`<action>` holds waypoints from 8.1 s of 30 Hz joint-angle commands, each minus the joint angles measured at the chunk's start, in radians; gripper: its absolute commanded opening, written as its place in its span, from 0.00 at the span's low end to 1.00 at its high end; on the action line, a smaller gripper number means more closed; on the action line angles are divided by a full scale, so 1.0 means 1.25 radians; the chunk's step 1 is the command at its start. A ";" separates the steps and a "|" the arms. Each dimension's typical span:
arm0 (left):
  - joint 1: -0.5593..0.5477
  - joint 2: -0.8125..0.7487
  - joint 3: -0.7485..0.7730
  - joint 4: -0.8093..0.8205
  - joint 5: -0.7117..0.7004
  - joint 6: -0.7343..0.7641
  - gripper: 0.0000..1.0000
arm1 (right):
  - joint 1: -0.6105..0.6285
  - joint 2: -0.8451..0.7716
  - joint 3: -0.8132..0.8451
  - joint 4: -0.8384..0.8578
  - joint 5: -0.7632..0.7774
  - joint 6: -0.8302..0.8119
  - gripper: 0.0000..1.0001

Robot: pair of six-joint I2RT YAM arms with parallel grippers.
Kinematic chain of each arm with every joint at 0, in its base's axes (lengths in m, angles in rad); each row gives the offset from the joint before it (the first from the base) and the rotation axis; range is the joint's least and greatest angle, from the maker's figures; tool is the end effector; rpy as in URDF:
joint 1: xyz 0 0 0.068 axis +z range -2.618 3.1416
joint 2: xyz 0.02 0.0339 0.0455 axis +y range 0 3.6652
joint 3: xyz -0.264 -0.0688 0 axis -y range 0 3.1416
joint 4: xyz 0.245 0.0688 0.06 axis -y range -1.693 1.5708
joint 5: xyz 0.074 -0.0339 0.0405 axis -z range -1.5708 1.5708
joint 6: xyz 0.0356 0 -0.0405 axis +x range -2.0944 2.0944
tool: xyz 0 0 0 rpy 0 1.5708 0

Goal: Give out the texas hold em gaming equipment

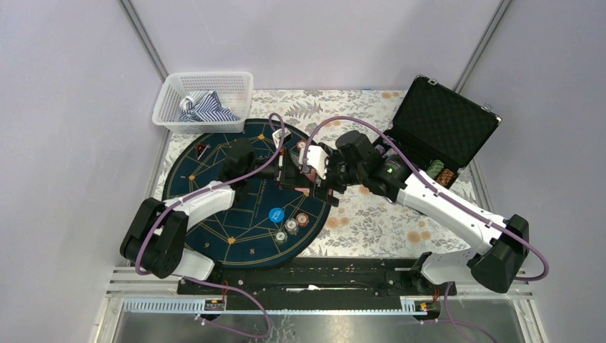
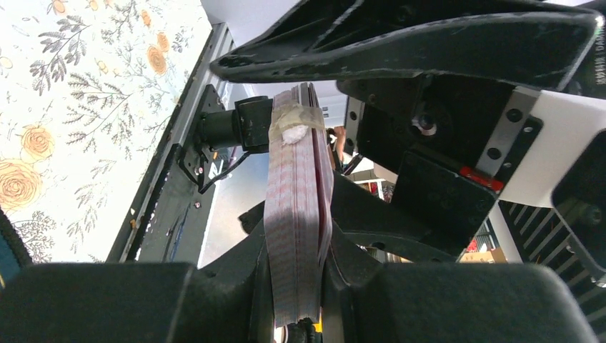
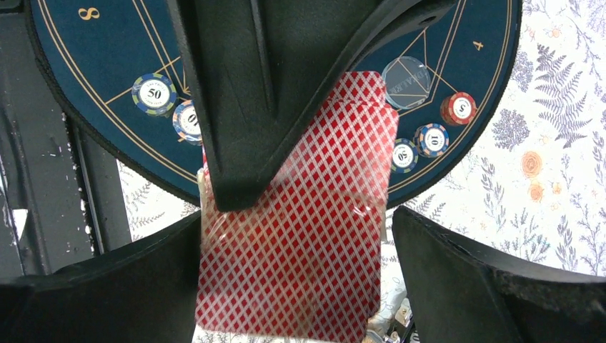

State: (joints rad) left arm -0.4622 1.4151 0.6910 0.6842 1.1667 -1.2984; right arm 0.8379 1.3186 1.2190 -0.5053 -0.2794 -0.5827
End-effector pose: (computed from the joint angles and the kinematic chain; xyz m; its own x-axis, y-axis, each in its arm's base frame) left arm 0.2452 -0.1587 0.2534 -0.9705 0.0604 -0.2335 0.2340 0.0016 -0.9722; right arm 0.1887 0.2243 0.3429 0.1590 -0.6140 -0.7731 -0.9326 0.1636 -0.3217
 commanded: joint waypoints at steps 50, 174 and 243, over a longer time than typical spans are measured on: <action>0.071 -0.061 0.092 -0.457 -0.085 0.397 0.44 | 0.002 -0.032 -0.083 0.149 -0.040 -0.001 0.28; 0.188 -0.002 -0.085 0.528 -0.015 -0.283 0.00 | -0.298 0.198 -0.194 0.898 -0.685 1.192 1.00; 0.127 -0.008 -0.075 0.456 0.019 -0.207 0.00 | -0.309 0.209 -0.206 0.899 -0.712 1.192 1.00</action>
State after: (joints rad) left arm -0.2787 1.3964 0.5545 1.1774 1.2232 -1.5631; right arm 0.4118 1.5753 0.9264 0.5877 -1.1625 0.9138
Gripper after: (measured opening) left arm 0.236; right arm 0.994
